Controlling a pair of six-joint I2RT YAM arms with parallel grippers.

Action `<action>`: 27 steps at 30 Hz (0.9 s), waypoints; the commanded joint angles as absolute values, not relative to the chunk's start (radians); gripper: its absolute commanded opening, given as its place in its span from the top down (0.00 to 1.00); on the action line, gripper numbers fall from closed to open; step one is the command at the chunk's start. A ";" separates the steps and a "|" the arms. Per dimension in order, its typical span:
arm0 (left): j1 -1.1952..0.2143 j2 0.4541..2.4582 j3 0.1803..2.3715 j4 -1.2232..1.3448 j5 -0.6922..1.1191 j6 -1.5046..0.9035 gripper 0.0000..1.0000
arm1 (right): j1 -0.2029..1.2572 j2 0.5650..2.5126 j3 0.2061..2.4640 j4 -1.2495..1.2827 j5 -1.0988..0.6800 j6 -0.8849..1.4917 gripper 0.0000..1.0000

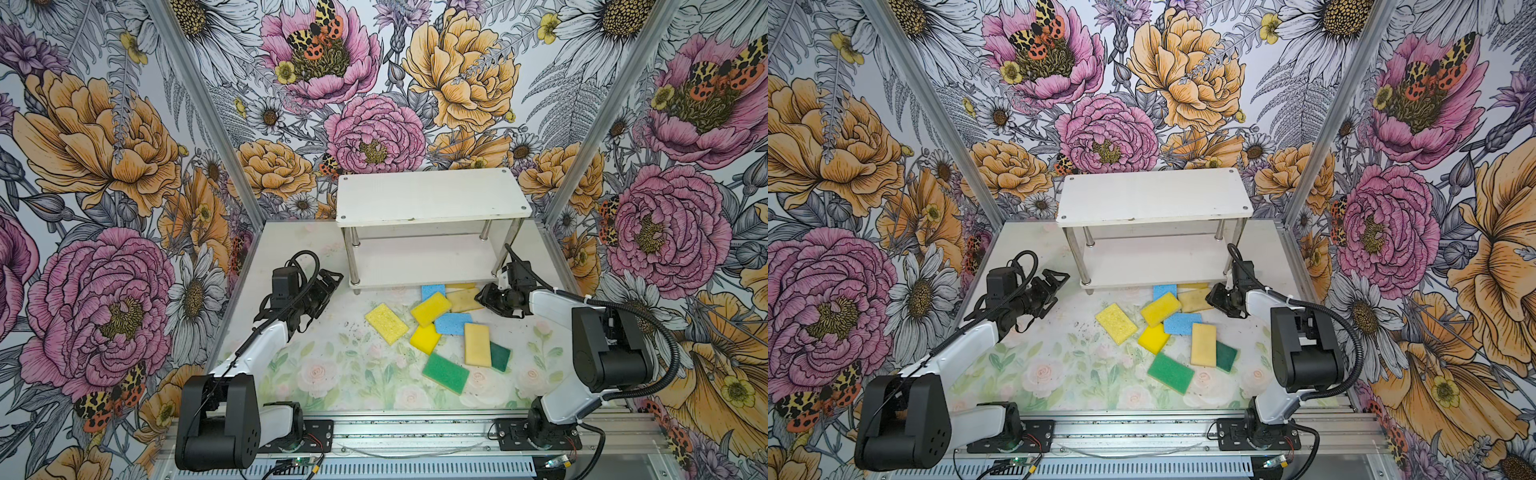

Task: Arrange cleaning sponges on a shelf
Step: Pick up the cleaning sponge at the middle-right of the table.

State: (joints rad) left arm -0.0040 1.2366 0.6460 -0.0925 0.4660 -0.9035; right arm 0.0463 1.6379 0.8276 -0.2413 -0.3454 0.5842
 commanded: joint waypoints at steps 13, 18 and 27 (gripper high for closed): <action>0.023 1.118 0.633 -0.197 0.513 -0.870 0.01 | 0.053 1.469 0.703 -0.234 -0.338 0.573 1.00; 0.006 1.054 0.615 -0.225 0.514 -0.870 0.01 | 0.053 1.350 0.666 -0.301 -0.335 0.580 1.00; -0.125 0.902 0.600 -0.258 0.464 -0.911 0.01 | 0.051 1.134 0.716 -0.484 -0.296 0.612 1.00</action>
